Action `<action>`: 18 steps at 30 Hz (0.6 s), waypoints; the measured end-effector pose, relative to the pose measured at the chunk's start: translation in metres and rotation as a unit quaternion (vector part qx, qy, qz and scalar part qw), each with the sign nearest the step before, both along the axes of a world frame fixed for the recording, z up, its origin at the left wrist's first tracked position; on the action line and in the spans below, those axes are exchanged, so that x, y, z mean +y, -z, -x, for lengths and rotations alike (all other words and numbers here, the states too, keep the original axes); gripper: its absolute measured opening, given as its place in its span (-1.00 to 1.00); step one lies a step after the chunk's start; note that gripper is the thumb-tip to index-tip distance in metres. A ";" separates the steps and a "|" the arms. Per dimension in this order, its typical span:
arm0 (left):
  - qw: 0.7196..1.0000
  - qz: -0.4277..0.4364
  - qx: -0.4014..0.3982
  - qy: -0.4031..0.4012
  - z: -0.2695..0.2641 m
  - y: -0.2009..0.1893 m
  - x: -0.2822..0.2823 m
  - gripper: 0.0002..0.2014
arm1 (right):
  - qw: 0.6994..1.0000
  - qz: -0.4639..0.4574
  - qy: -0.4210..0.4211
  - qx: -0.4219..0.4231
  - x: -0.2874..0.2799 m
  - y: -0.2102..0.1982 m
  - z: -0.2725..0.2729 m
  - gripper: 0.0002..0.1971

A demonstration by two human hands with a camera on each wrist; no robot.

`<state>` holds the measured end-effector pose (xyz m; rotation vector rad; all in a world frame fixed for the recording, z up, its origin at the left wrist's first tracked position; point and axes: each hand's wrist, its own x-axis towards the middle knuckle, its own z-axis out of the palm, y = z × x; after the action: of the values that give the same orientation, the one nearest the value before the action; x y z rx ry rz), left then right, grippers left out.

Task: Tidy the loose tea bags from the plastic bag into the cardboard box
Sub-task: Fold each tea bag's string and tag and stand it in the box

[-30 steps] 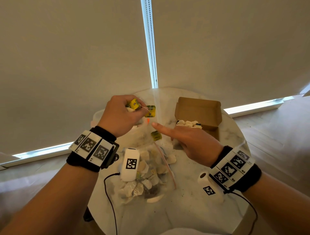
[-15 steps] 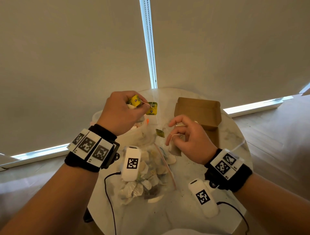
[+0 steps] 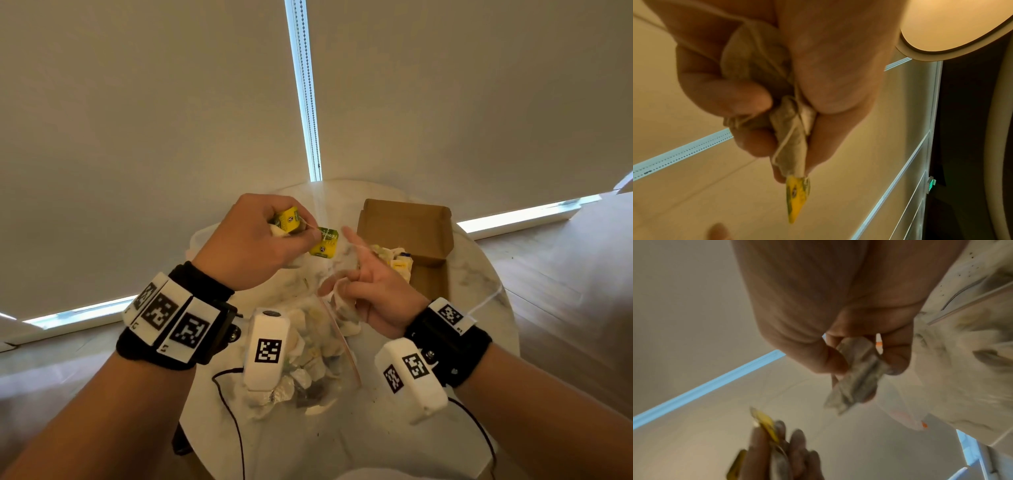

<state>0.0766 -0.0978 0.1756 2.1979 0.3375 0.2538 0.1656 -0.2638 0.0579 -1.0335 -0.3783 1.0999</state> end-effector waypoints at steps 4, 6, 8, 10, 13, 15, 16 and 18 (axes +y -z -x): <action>0.998 0.021 0.050 -0.018 0.005 0.010 0.008 -0.95 | 0.981 0.027 0.094 -0.165 -0.007 -0.008 -0.014 -0.21; 0.995 0.033 0.082 -0.037 0.003 0.019 0.011 -0.95 | 0.937 0.039 0.072 -0.340 -0.013 -0.024 -0.018 -0.34; 0.992 0.041 0.108 -0.047 -0.001 0.027 0.012 -0.96 | 0.879 0.022 0.016 -0.476 -0.016 -0.038 -0.017 -0.25; 0.992 0.033 0.113 -0.042 -0.006 0.032 0.011 -0.95 | 0.784 0.023 -0.060 -0.617 -0.016 -0.040 -0.014 -0.24; 0.994 0.030 0.093 -0.047 -0.012 0.035 0.011 -0.90 | 0.661 0.062 -0.129 -0.737 -0.015 -0.033 -0.012 -0.15; 0.996 0.026 0.066 -0.058 -0.014 0.034 0.011 -0.93 | 0.622 0.098 -0.150 -0.762 -0.013 -0.029 -0.011 0.07; 0.997 0.026 0.051 -0.060 -0.015 0.033 0.012 -0.96 | 0.619 0.117 -0.146 -0.763 -0.014 -0.029 -0.010 0.17; 0.997 0.036 0.031 -0.060 -0.015 0.032 0.012 -0.98 | 0.599 0.143 -0.107 -0.781 -0.015 -0.028 -0.009 0.30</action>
<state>0.0919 -0.0854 0.1438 2.1196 0.5071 0.2365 0.1745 -0.2785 0.0861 -2.1277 -1.8063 0.0958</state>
